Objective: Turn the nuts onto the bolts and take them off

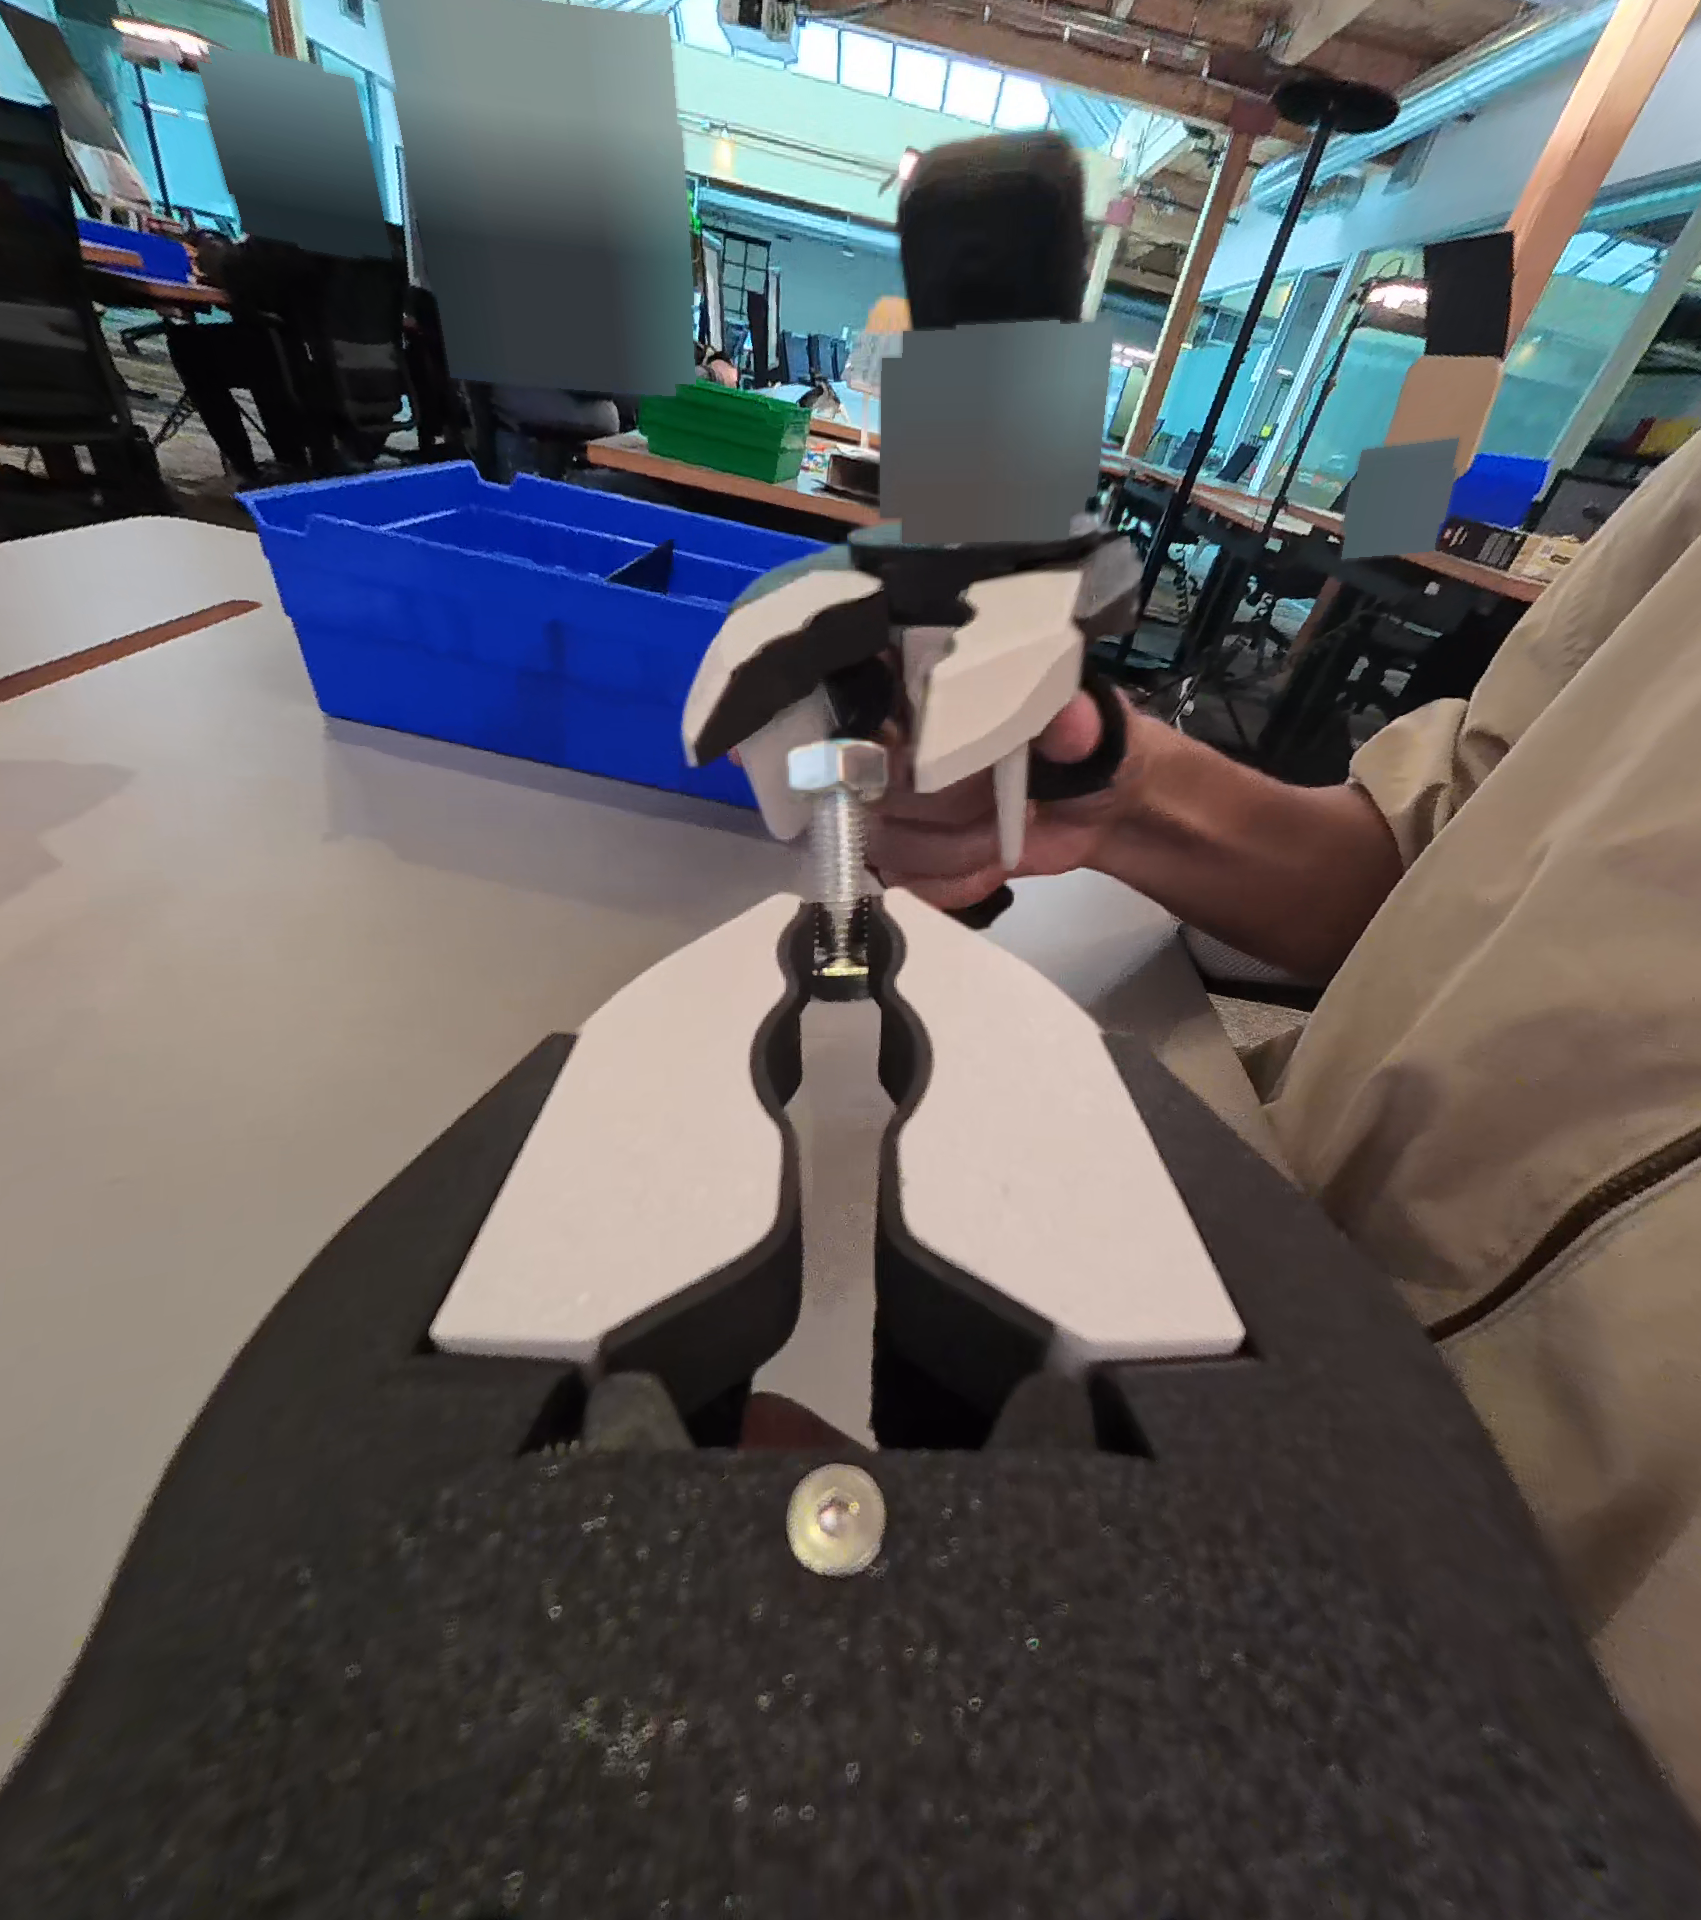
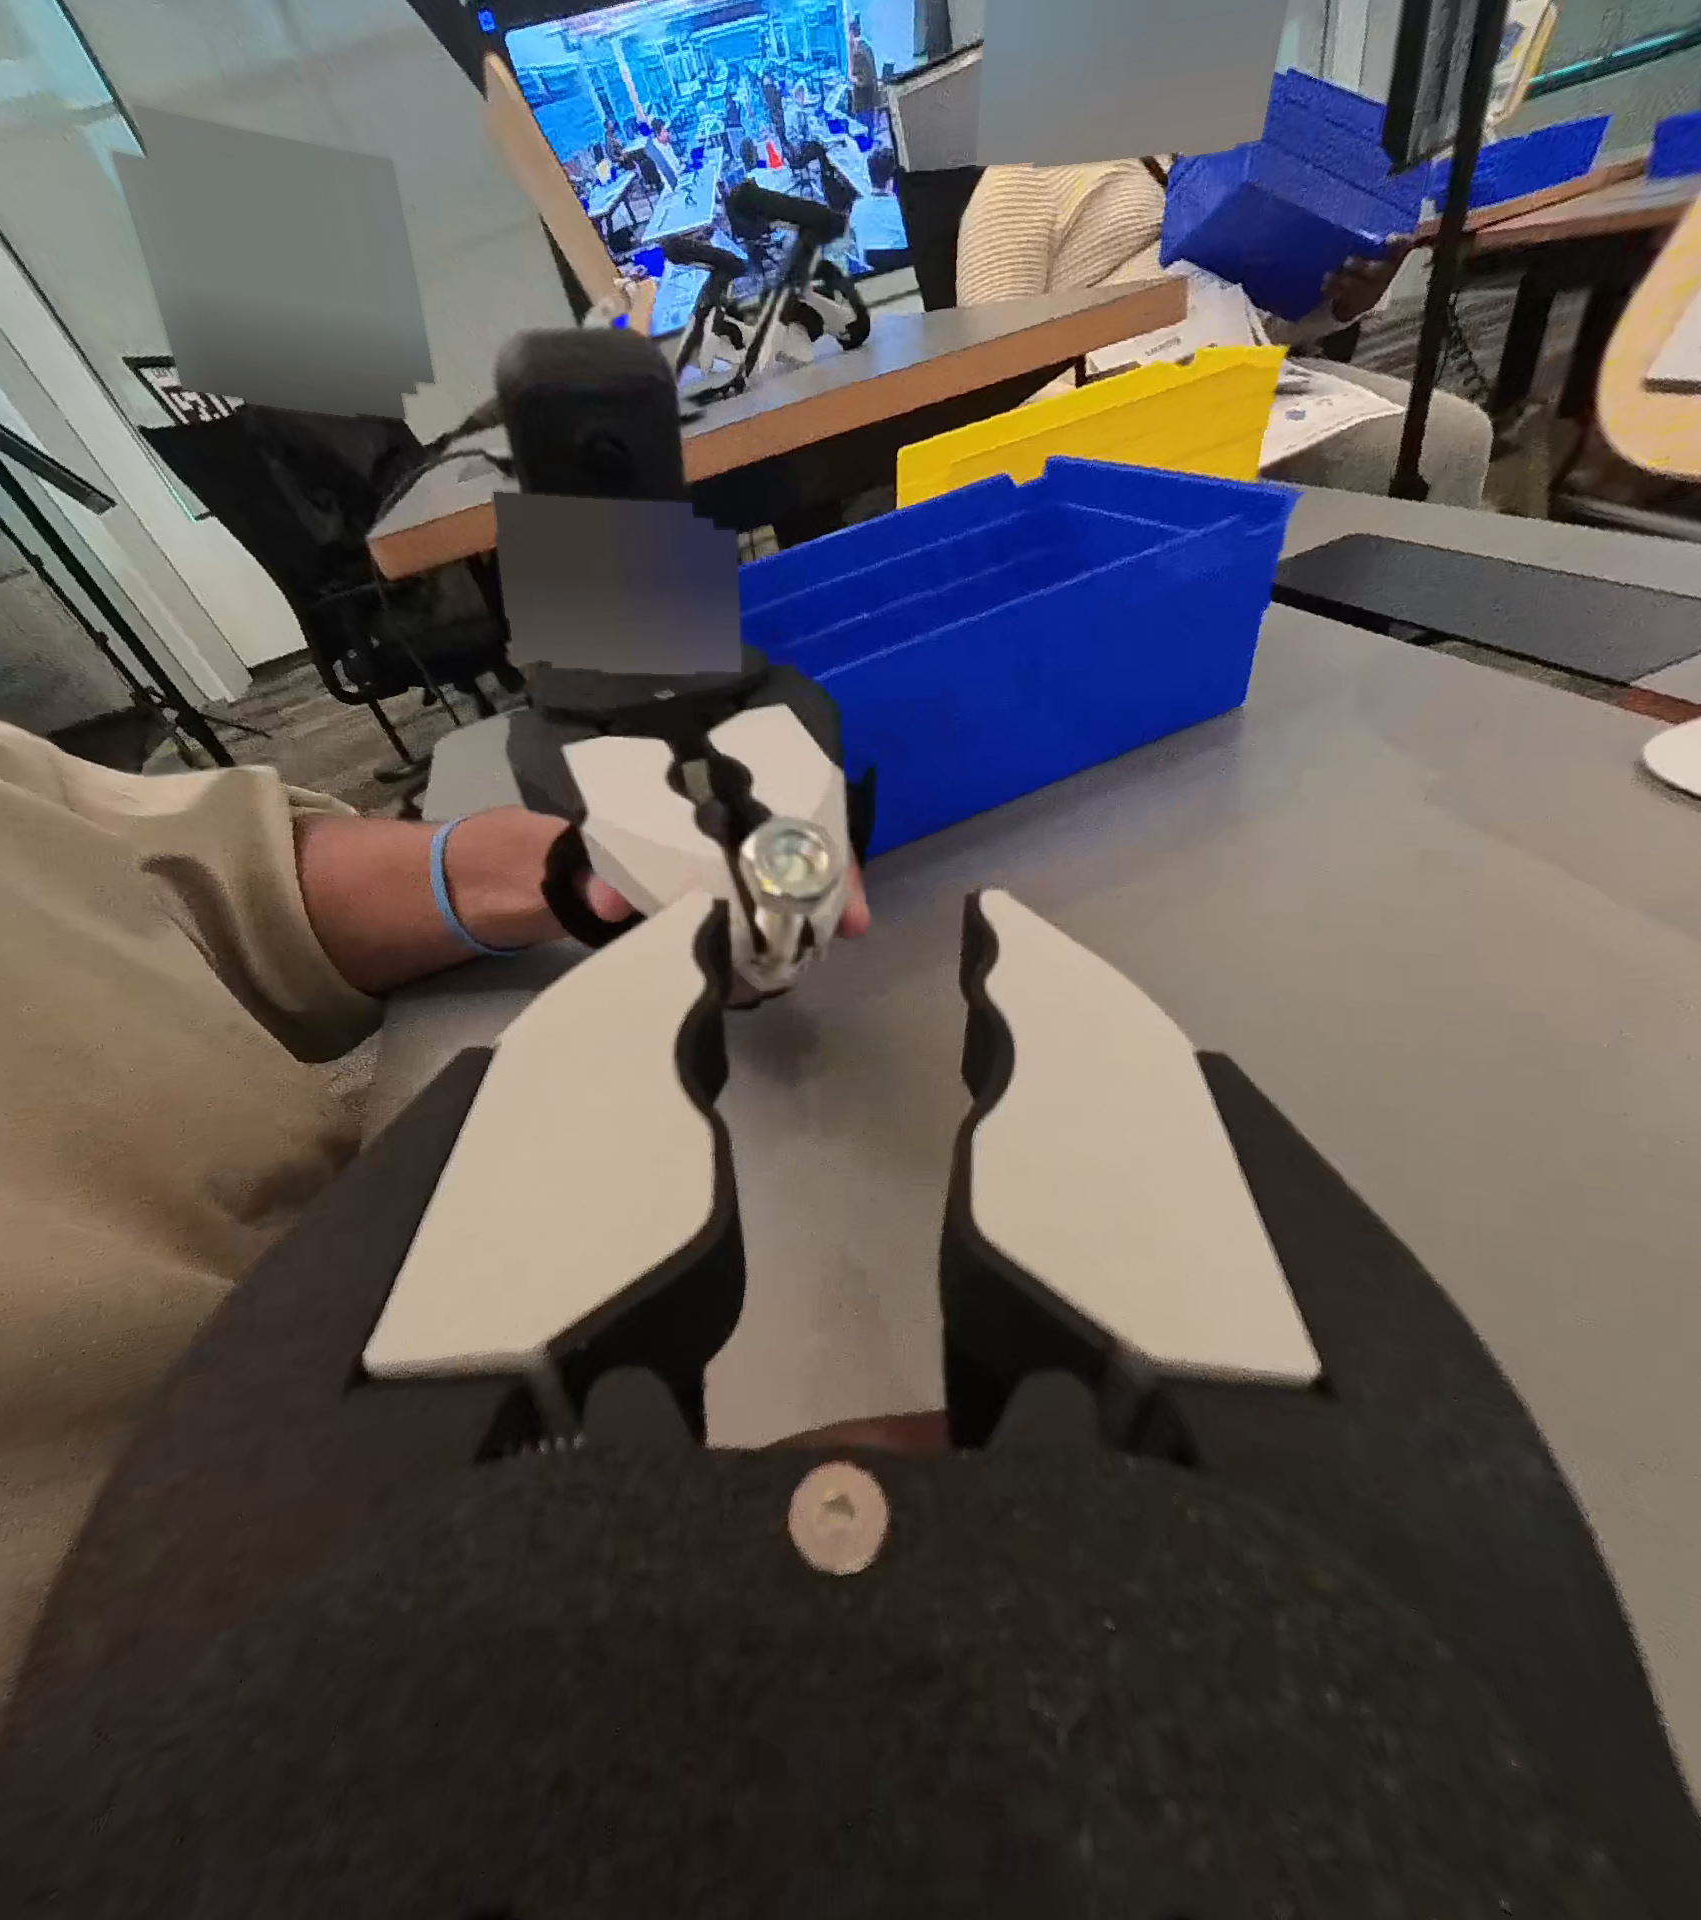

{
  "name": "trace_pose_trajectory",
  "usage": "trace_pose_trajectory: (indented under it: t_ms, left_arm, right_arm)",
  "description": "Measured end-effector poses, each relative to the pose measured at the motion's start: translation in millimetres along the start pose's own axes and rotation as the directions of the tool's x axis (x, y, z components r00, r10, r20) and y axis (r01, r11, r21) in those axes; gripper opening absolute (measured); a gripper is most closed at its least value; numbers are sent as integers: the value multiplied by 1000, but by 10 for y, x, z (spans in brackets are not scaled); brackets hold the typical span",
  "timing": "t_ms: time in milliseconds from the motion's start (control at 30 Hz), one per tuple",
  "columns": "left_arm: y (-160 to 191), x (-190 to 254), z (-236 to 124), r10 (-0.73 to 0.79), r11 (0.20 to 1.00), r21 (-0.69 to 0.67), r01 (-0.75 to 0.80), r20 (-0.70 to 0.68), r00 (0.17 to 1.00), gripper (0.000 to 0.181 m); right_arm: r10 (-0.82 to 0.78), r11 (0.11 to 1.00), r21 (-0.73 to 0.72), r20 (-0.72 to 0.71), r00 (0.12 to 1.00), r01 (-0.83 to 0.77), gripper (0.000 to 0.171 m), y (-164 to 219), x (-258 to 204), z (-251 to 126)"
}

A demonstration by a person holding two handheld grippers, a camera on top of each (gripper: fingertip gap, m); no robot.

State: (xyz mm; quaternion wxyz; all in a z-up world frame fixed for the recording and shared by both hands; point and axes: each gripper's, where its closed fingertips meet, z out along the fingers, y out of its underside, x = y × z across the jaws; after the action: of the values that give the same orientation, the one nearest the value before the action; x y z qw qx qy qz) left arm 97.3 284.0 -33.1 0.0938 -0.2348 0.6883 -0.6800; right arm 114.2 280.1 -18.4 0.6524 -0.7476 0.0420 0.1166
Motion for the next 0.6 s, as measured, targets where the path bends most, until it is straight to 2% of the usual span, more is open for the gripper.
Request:
trace_pose_trajectory:
  t_ms: [133,167,200,333,467,600]
  left_arm:
    - [14,13,16,5,1000,-10,-5,-1,1000,9]
    - [-9,22,6,7,1000,0,-7,-3,1000,9]
    - [-32,21,-7,11,1000,10,-11,-1,1000,9]
    - [-41,-29,-39,17,1000,4,-17,21,1000,9]
    - [68,-132,-7,22,999,-52,-18,80,997,9]
    - [79,-305,-60,11,999,-48,-1,217,976,9]
  right_arm:
    - [-19,1000,-21,6,1000,19,39,7,-34,127]
    - [-12,1000,-27,-5,1000,12,43,35,18,111]
    - [6,1000,-28,-11,1000,-7,37,56,70,71]
    - [22,999,-30,-5,1000,-22,40,97,93,-76]
    - [-1,990,-140,-52,999,-6,40,334,117,-85]
    - [-13,966,-259,-165,986,-31,43,670,227,-154]
